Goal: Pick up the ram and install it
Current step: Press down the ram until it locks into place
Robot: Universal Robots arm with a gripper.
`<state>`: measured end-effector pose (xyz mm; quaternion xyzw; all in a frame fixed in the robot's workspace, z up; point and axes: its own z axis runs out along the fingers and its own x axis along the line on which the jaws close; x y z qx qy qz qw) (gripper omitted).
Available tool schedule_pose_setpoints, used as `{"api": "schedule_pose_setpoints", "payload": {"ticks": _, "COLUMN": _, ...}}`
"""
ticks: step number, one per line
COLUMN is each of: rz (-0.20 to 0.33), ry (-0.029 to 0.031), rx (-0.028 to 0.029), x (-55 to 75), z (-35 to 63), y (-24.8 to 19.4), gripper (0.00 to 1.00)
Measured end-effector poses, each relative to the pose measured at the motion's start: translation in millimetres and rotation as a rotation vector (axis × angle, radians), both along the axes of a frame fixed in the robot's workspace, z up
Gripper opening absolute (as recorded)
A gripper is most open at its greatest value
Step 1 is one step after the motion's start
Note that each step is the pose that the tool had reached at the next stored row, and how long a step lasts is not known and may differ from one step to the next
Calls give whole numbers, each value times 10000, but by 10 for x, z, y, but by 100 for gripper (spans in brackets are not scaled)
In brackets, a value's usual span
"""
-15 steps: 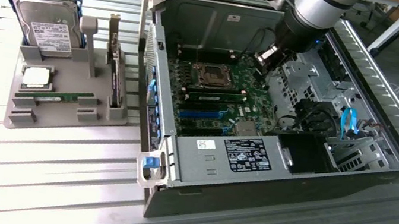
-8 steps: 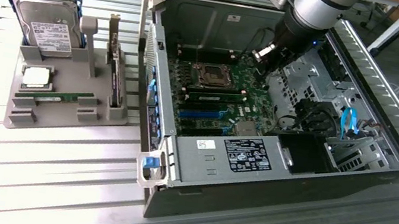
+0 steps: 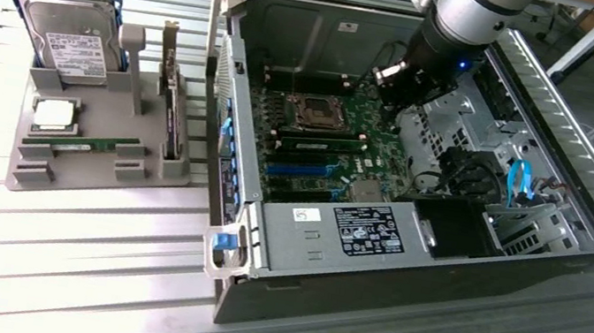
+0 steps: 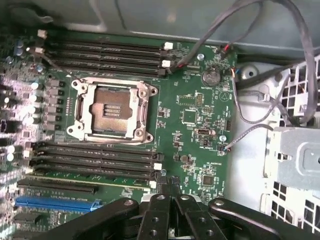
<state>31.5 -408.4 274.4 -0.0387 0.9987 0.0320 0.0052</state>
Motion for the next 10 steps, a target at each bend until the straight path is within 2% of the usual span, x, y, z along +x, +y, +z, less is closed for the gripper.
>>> {"api": "schedule_pose_setpoints", "payload": {"ticks": 5, "rz": -1331, "ry": 0, "rx": 0, "x": 0, "z": -9, "y": 0, "gripper": 9}}
{"api": "schedule_pose_setpoints", "payload": {"ticks": 10, "rz": -1461, "ry": 0, "rx": 1, "x": 0, "z": -9, "y": 0, "gripper": 9}}
